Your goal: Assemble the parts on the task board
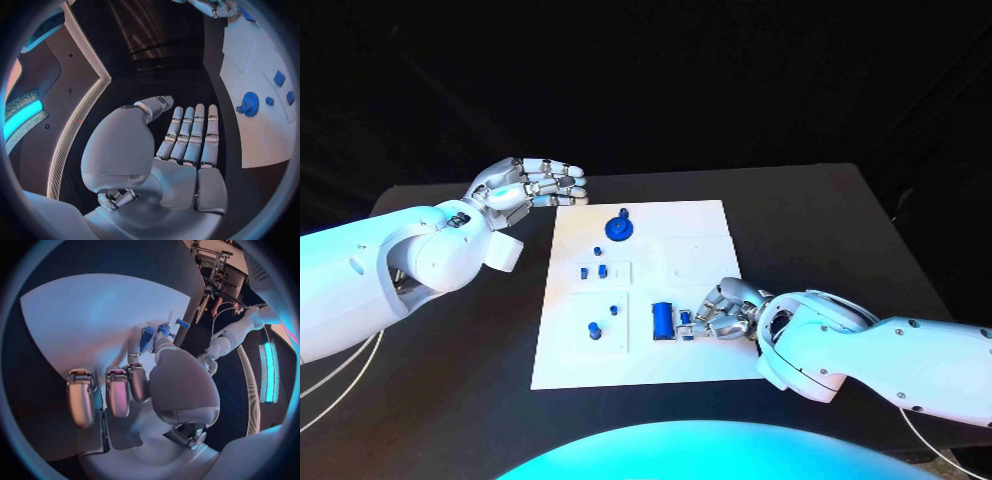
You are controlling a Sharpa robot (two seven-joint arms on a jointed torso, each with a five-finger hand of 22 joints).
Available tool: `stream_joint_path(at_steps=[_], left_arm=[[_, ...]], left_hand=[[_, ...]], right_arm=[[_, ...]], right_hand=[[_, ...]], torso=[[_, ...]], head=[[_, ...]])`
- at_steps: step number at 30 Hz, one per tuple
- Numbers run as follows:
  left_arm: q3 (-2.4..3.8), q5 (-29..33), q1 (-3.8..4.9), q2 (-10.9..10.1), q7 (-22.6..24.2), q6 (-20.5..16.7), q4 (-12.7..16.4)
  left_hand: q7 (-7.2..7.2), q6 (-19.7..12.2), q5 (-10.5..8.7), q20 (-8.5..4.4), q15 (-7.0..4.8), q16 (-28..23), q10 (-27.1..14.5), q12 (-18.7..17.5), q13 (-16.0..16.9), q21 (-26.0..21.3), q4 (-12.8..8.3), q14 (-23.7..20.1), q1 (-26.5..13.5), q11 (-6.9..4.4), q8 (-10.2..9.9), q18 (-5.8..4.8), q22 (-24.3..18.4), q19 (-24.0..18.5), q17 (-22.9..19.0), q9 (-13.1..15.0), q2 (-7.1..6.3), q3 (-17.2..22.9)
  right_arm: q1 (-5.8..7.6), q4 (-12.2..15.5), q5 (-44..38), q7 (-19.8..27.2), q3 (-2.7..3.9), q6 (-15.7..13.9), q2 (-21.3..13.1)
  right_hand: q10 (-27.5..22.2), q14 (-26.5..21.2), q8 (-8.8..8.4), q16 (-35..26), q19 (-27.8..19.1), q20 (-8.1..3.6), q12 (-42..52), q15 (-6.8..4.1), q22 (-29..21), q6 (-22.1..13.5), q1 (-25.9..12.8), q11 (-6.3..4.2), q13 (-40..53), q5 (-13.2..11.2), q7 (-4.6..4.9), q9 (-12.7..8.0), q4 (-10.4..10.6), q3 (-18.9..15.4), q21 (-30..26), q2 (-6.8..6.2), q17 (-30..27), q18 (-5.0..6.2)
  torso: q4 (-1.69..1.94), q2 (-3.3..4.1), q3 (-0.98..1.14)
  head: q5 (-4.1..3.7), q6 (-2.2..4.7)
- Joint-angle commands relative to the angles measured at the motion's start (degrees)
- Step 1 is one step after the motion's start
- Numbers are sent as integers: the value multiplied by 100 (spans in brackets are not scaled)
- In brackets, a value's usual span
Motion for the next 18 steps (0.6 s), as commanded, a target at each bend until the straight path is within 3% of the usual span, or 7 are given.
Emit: stream_joint_path(at_steps=[1, 5, 11, 18], left_arm=[[3, 0, 2, 9, 22, 74, 7], [3, 0, 2, 6, 15, 74, 5], [2, 0, 2, 9, 7, 78, 4], [0, 0, 2, 13, 2, 74, -1]], left_hand=[[281, 16, 21, -2, 34, -39, -7, -38, -1, -17, 22, -2, -13, 4, 17, -20, -5, 23, 8, -2, 32, -18], [281, 16, 21, -2, 34, -39, -7, -38, -1, -17, 22, -2, -13, 4, 17, -20, -5, 23, 8, -2, 32, -18], [282, 17, 21, -2, 34, -40, -6, -39, -1, -21, 26, -1, -14, 4, 19, -20, -8, 28, 9, -2, 39, -18], [282, 17, 21, -2, 34, -40, -6, -39, -1, -21, 26, -1, -14, 4, 19, -20, -8, 28, 9, -2, 39, -18]], right_arm=[[-8, -44, 35, 112, -2, 114, 20], [-8, -112, 54, 132, -2, 154, 31], [-8, -283, 65, 217, -2, 206, 56], [-8, -452, 69, 346, -2, 210, 113]], right_hand=[[345, 607, -21, 19, 599, 4, -7, 8, 1508, 36, -3, -8, 1132, -4, -1, -12, -1, -27, 25, 75, 1509, -39], [347, 607, -23, 19, 599, 4, -2, 8, 1508, 35, 10, -8, 1134, -28, 0, -13, -2, -46, 25, 77, 1509, -39], [353, 607, -26, 19, 599, 1, 14, 6, 1508, 47, 260, -10, 1141, -383, -4, -19, -8, -176, 25, 164, 1509, -39], [358, 607, -6, 19, 599, -7, 31, -5, 1508, 79, 448, -24, 1148, -444, -19, -11, -13, -244, 25, 174, 1509, -39]], torso=[[5, 1, 0], [4, 2, 2], [2, 3, 5], [0, 2, 7]], head=[[7, -4], [11, -10], [24, -19], [27, -22]])
